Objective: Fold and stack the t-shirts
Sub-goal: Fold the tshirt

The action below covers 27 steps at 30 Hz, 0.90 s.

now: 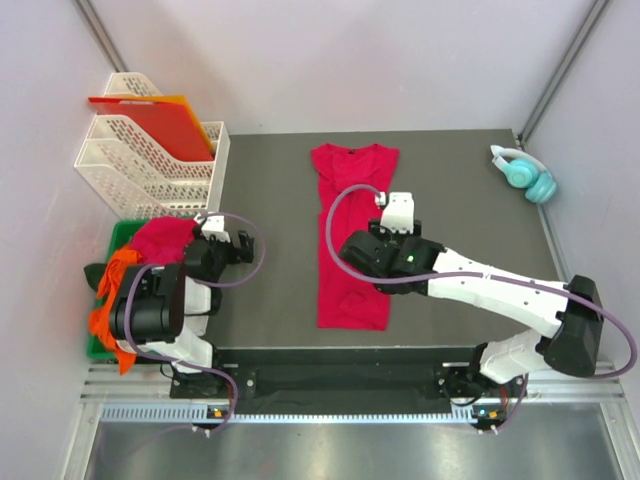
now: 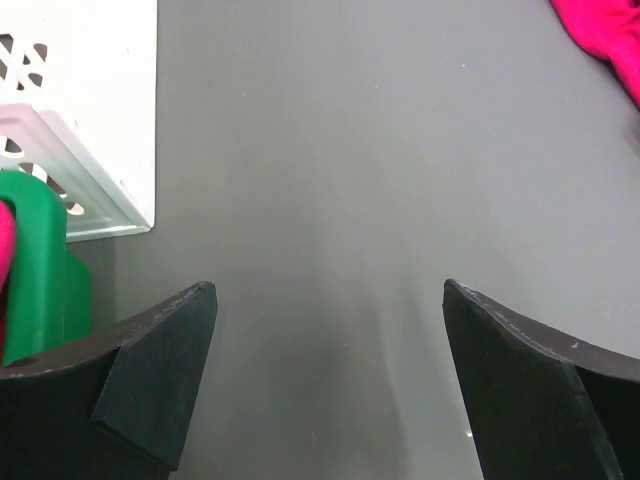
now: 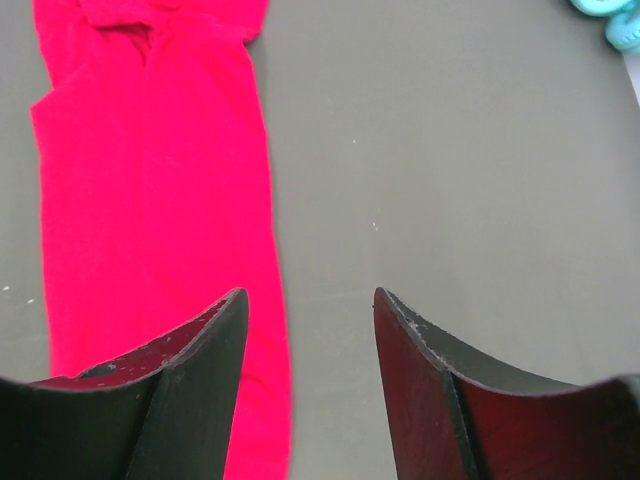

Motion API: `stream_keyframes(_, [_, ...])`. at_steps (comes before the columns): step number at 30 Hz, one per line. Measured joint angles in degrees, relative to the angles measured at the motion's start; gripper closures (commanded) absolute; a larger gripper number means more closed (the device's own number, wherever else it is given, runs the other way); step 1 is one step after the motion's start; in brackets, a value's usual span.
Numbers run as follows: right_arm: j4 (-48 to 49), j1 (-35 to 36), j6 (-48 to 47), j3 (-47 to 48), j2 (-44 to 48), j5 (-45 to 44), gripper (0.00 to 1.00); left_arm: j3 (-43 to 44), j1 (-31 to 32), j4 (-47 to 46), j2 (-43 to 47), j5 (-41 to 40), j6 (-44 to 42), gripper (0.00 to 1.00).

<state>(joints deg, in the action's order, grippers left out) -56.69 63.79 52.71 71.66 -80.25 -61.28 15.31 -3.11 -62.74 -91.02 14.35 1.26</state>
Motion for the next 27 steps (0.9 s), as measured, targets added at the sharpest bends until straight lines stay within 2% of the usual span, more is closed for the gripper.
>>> stream_keyframes(5, [10.58, -3.98, -8.13, -6.56, 4.52, 2.91, 0.46, 0.48, 0.0, 0.31, 0.02, -0.02, -0.07, 0.01])
stream_keyframes(13, [23.5, -5.64, -17.25, -12.9, 12.07, 3.67, 0.46, 0.48, 0.0, 0.15, 0.02, -0.02, -0.13, 0.01])
stream_keyframes(20, [23.82, -7.08, -17.27, -15.67, 15.23, 6.36, 0.46, 0.48, 0.0, 0.15, 0.02, -0.02, -0.15, 0.01])
stream_keyframes(27, [22.03, -8.22, -18.67, -16.55, 24.57, 6.4, 0.45, 0.48, 0.0, 0.13, 0.02, -0.02, -0.15, 0.01])
